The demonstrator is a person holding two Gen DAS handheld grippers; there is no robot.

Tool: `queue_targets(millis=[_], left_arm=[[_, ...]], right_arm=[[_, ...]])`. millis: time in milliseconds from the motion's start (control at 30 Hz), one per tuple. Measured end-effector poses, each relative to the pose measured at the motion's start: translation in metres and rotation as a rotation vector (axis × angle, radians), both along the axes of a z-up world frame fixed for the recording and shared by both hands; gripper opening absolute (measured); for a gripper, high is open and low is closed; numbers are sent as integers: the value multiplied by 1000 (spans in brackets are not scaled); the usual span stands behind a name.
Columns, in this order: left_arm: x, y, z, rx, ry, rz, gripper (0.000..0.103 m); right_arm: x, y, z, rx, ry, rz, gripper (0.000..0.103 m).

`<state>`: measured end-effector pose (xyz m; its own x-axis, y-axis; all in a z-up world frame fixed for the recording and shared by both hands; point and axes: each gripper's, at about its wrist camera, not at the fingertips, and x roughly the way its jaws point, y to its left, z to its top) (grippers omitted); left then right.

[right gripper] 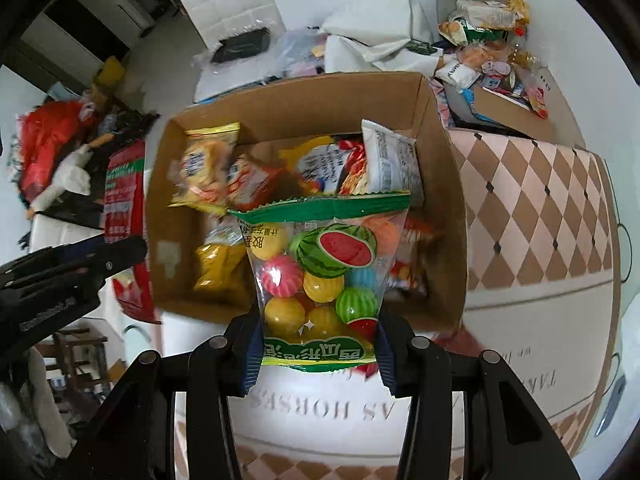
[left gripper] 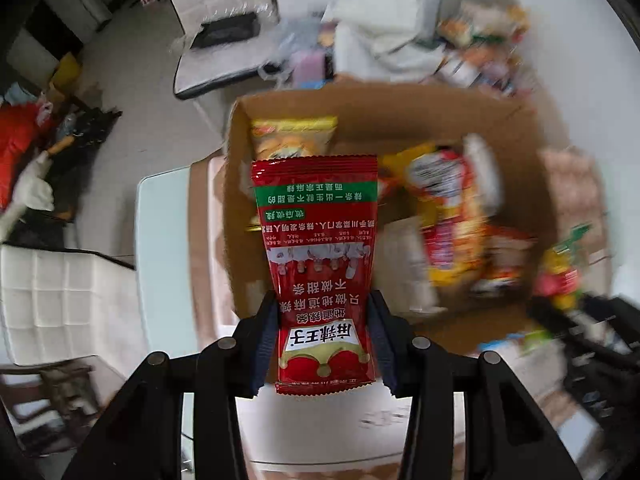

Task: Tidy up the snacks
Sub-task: 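Carry both packets into the box and open both grippers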

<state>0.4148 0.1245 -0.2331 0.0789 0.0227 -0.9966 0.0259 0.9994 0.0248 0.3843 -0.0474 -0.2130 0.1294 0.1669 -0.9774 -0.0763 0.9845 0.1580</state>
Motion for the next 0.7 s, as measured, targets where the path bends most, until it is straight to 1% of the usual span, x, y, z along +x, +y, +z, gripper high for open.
queue_targets(millis=[67,200,233,300,367,400,467,500,533,567,633,700], left_arm=[[7,2,-23,54,43,-15,41],[7,4,-55,86,120,-25,41],[7,4,-61,86,136,-23,43],[9,8,-75,76,173,0,45],[9,14,-84,65,210,23,50],[9,16,-88,38,223,32,50],[10,20,-89,6,216,48,55],[11,20,-88,-9,213,52,61],[12,21,-87,-17,208,54,68],[12,19,-84,-26,198,55,73],[12,16,-79,-30,184,51,86],[12,13,-73,-17,164,42,88]], right_arm=[[16,3,-18,-31,27,3,49],[33,7,-50,-63,71,8,49],[38,7,-60,-68,86,8,49],[43,7,-71,-56,114,4,50],[48,7,-84,-29,157,-2,50],[48,7,-90,-21,183,-4,51],[49,8,-97,-32,220,2,68],[48,9,-99,-35,225,8,90],[48,9,-99,-39,225,12,95],[48,9,-99,-47,227,16,95],[46,9,-100,-43,235,18,95],[44,8,-98,-50,228,20,95]])
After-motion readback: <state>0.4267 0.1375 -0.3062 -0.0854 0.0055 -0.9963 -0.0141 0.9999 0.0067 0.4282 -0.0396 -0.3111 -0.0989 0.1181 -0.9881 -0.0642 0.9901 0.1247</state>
